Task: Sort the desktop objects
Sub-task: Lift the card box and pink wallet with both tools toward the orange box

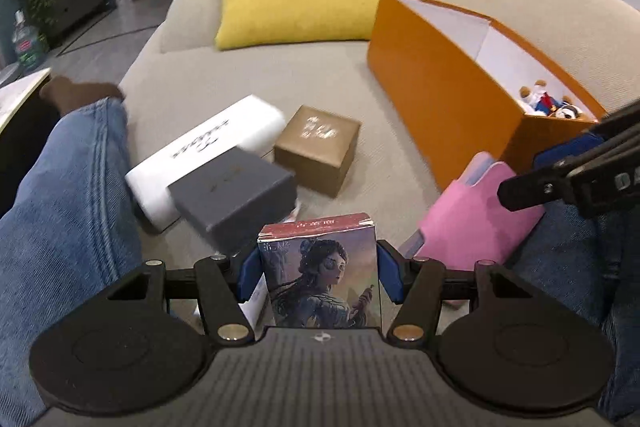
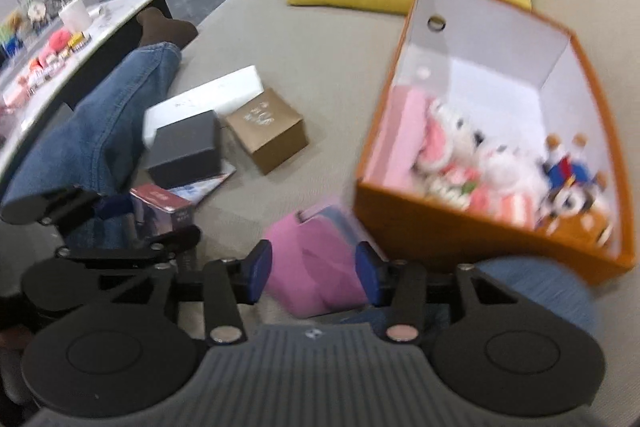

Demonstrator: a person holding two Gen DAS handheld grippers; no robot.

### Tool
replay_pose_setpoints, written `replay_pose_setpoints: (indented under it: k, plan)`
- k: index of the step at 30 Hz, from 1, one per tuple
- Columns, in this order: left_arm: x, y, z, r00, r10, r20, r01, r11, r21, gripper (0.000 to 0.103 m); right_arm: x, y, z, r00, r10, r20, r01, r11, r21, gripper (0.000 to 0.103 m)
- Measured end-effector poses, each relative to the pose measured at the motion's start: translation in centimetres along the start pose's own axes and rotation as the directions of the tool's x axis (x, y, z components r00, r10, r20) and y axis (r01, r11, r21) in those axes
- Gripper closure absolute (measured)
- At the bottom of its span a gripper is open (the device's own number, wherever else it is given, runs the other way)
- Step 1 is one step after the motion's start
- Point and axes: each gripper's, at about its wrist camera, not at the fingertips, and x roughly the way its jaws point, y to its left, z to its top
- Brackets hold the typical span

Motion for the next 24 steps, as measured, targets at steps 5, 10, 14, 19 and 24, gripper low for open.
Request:
replay_pose_setpoints:
  k: [5,10,14,19,24]
  plan:
    - [0.8,-1.1,0.9,0.998,-0.047,0.044,0.045,0.997,0.060,0.035,2.3,-0.7,0.7,0.996,0.002,-0.089,-0.011,0.995,-0.098,0.039]
    - [1.4,-1.3,1.0,0.996,-0.074,0.040,0.070,0.993,0.097,0.035,3.7,-1.4,0.8,0.991,0.052,-0.125,-0.062,0.995,-0.074,0.056]
    - [1.6,-1.2,0.2,0.998,-0.062,0.019,0.059,0.990,0.125,0.034,2.4,-0.6,0.8,0.994,0.065,-0.090,-0.075,0.990,-0.116,0.072]
    - [1.0,-0.9,-0.9,0.999,-0.044,-0.001,0.044,0.988,0.148,0.034,1.0,1.3,0.8,0.990,0.120,-0.068,-0.130,0.977,-0.170,0.083]
    - [0.6,-0.5,-2.0,0.997,0.008,-0.081,0.004,0.988,0.155,0.034,0.8,3.8,0.0,0.980,0.165,-0.107,-0.187,0.952,-0.241,0.085]
